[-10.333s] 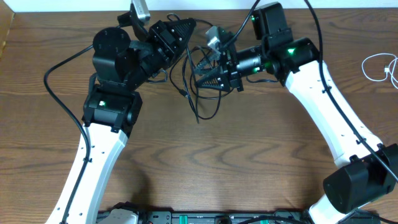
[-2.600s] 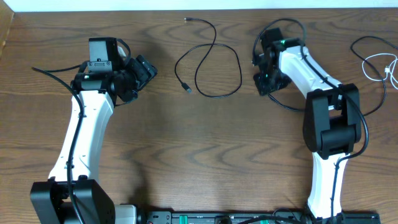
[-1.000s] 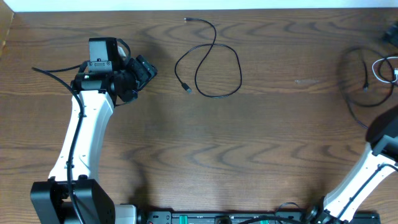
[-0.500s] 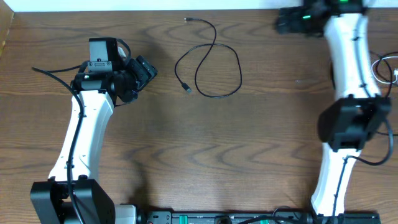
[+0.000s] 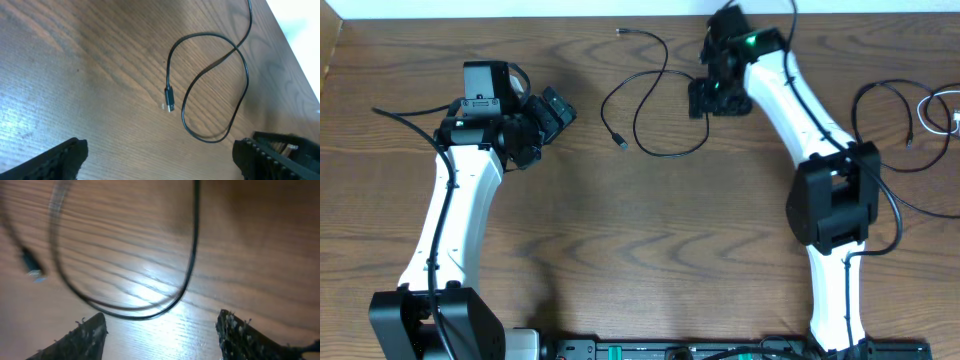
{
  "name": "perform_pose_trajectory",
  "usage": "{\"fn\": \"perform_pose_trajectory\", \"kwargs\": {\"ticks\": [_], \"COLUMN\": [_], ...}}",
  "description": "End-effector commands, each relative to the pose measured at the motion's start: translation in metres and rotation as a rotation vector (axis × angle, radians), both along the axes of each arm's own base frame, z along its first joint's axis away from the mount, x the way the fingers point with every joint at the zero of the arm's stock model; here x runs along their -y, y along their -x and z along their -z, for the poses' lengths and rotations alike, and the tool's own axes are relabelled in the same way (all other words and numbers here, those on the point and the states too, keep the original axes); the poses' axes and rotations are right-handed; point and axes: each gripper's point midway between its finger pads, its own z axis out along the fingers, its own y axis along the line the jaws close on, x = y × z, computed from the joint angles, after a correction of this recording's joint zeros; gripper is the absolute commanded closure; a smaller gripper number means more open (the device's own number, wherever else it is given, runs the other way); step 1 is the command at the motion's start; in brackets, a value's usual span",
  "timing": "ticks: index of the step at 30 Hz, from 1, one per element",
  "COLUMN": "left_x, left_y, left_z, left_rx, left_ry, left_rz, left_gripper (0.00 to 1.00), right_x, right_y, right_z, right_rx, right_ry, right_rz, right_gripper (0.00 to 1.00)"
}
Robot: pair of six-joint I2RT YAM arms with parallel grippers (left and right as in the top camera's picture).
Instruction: Untangle cables
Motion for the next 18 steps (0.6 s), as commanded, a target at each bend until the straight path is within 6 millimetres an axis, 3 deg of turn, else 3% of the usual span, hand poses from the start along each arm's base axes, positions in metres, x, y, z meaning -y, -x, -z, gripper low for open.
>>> {"fn": "perform_pose_trajectory", "kwargs": {"ticks": [1,6,11,18], "left_x": [-0.002,-0.002,-0.002,-0.002], "left_y": [-0.001,-0.001,-0.001,-0.001], "left_z": [0.003,0.004,0.003,0.003], "left_rx": [-0.006,-0.006,-0.006,-0.006], "left_ry": [-0.016,-0.016,-0.015,-0.015], "left_rz": [0.001,0.001,0.001,0.001], "left_gripper": [0.01,0.01,0.00,0.00], "right_x": [0.001,-0.011,-0.004,-0.007], "right_y": [0.011,0.018,0.029,0.034], "right_z": [0.021,0.037,0.053,0.066], "right_rx": [-0.022,-0.016,-0.012,-0.009], "right_ry": [0.091,0.112,0.213,0.224], "right_rz": [0.097,0.098,0.139,0.126], "right_gripper": [0.33,0.35,0.38,0.48]}}
